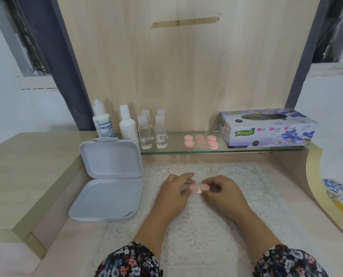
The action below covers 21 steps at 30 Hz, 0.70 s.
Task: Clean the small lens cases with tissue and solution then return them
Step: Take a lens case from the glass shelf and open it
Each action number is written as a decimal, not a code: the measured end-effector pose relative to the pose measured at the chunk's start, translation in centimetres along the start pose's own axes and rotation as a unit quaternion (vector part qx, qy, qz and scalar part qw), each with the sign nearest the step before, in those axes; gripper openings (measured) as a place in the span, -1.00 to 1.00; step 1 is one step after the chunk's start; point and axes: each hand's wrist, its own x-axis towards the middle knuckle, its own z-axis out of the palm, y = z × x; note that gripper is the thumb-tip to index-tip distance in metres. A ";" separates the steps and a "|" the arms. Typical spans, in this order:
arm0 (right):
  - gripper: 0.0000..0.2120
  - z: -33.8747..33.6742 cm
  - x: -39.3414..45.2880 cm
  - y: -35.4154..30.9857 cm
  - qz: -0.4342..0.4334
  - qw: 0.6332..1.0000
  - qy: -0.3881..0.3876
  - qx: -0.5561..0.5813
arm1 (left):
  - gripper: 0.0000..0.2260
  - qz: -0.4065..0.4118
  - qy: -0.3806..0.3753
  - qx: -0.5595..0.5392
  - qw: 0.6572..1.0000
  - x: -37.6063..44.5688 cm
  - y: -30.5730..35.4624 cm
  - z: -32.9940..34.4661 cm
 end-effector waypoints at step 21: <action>-0.82 -0.2 -0.2 -0.2 0.012 1.000 -0.004 0.011 | -0.60 0.004 -0.009 0.009 1.000 -0.3 0.7 -0.2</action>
